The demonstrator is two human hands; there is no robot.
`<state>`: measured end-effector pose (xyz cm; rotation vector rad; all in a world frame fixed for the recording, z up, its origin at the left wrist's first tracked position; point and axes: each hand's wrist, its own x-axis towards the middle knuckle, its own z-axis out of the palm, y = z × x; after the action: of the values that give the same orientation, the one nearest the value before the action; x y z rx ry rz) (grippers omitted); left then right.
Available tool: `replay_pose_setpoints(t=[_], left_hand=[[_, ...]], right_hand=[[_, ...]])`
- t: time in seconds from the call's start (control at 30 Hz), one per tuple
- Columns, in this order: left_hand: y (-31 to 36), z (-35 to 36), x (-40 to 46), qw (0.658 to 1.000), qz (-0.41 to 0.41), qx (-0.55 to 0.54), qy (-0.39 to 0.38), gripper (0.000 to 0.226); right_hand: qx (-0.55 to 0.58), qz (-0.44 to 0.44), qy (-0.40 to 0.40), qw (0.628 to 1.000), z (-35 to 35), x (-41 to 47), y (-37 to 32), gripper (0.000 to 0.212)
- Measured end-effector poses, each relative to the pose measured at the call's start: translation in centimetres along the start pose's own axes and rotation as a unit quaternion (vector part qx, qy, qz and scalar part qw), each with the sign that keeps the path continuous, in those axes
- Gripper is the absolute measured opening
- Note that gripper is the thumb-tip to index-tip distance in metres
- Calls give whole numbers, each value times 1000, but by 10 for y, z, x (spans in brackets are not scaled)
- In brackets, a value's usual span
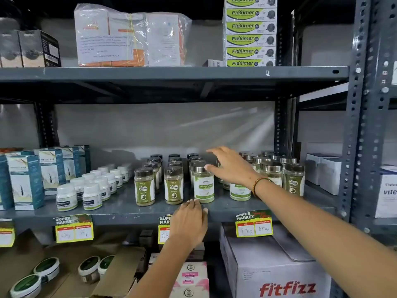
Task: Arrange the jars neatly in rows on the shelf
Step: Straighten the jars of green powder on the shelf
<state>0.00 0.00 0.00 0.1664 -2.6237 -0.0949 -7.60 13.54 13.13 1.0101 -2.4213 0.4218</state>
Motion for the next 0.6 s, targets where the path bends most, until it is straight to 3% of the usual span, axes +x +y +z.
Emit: replay_pose_setpoints(t=[0.37, 0.6], left_hand=[[-2, 27, 9, 996, -16, 5, 89, 62], [-1, 27, 5, 995, -22, -2, 99, 60]], right_hand=[[-27, 21, -95, 995, 28, 42, 4, 77], [-12, 28, -104, 994, 32, 50, 4, 65]])
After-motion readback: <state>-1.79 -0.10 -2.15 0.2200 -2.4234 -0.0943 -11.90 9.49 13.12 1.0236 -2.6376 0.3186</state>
